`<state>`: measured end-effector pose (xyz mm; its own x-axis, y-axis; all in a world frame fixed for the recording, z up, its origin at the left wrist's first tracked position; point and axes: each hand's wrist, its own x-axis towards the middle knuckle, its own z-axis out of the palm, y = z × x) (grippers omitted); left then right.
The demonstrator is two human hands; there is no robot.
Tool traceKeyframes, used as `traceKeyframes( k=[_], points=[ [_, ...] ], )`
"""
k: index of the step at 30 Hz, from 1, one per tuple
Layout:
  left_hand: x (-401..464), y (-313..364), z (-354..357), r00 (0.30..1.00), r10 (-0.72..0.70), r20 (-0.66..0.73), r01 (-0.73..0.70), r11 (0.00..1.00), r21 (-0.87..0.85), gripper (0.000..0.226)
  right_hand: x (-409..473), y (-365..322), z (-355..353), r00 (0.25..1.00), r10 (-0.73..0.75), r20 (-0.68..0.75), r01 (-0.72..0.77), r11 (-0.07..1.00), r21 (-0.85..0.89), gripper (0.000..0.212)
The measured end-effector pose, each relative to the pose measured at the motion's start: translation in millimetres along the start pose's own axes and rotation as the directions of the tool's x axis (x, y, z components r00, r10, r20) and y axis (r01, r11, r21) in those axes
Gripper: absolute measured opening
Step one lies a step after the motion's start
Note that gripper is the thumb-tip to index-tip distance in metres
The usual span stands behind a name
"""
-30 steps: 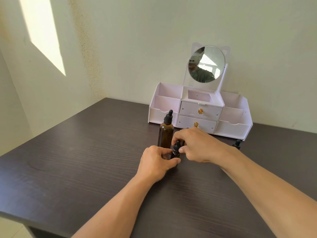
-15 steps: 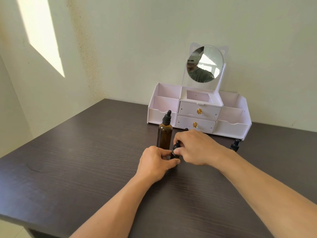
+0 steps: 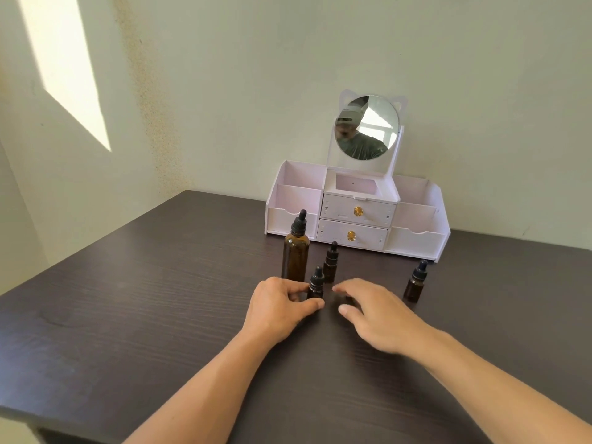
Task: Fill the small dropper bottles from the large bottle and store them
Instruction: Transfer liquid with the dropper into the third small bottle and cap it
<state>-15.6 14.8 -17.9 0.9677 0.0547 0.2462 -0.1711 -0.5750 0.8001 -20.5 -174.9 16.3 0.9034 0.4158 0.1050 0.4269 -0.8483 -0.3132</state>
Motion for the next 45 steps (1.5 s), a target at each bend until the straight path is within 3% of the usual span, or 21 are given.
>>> traceKeyframes(
  k=[5, 12, 21, 30, 33, 37, 40, 42, 45],
  points=[
    [1.3, 9.6, 2.5, 0.998, -0.032, 0.049, 0.03, 0.999, 0.037, 0.056, -33.3, 24.7, 9.9, 0.981, -0.08, 0.175, 0.101, 0.988, -0.113, 0.057],
    [7.2, 31.6, 22.8, 0.994, -0.002, 0.107, -0.01, 0.994, 0.111, 0.043, -71.9, 42.3, 2.5, 0.979, -0.113, 0.17, 0.13, 0.987, -0.098, 0.057],
    [25.7, 59.7, 66.1, 0.997, -0.036, 0.063, 0.021, 0.976, 0.218, 0.044, -94.6, 66.1, -3.5, 0.999, 0.032, -0.009, -0.032, 0.999, -0.023, 0.051],
    [28.2, 69.0, 78.3, 0.999, -0.037, -0.022, 0.042, 0.945, 0.324, 0.041, -86.7, 69.0, -6.4, 0.97, 0.213, -0.12, -0.214, 0.977, 0.008, 0.055],
    [22.4, 67.9, 78.1, 0.999, -0.04, -0.033, 0.049, 0.942, 0.331, 0.037, -83.6, 72.6, -8.1, 0.939, 0.333, -0.085, -0.338, 0.94, -0.055, 0.069],
    [14.8, 66.5, 74.3, 0.994, -0.056, -0.096, 0.086, 0.936, 0.34, 0.027, -80.2, 81.0, -14.1, 0.85, 0.527, 0.026, -0.511, 0.835, -0.204, 0.107],
    [8.4, 70.2, 81.8, 1.0, -0.014, -0.009, 0.016, 0.949, 0.314, 0.021, -73.4, 105.0, -28.2, 0.802, 0.592, 0.077, -0.568, 0.796, -0.21, 0.122],
    [5.6, 75.6, 91.9, 0.996, 0.046, 0.077, -0.061, 0.975, 0.215, 0.017, -72.1, 121.9, -31.5, 0.823, 0.564, 0.073, -0.538, 0.813, -0.222, 0.115],
    [10.8, 86.7, 109.0, 0.987, 0.118, 0.112, -0.127, 0.988, 0.085, 0.023, -72.1, 137.1, -27.0, 0.86, 0.509, 0.028, -0.488, 0.839, -0.239, 0.085]
  ],
)
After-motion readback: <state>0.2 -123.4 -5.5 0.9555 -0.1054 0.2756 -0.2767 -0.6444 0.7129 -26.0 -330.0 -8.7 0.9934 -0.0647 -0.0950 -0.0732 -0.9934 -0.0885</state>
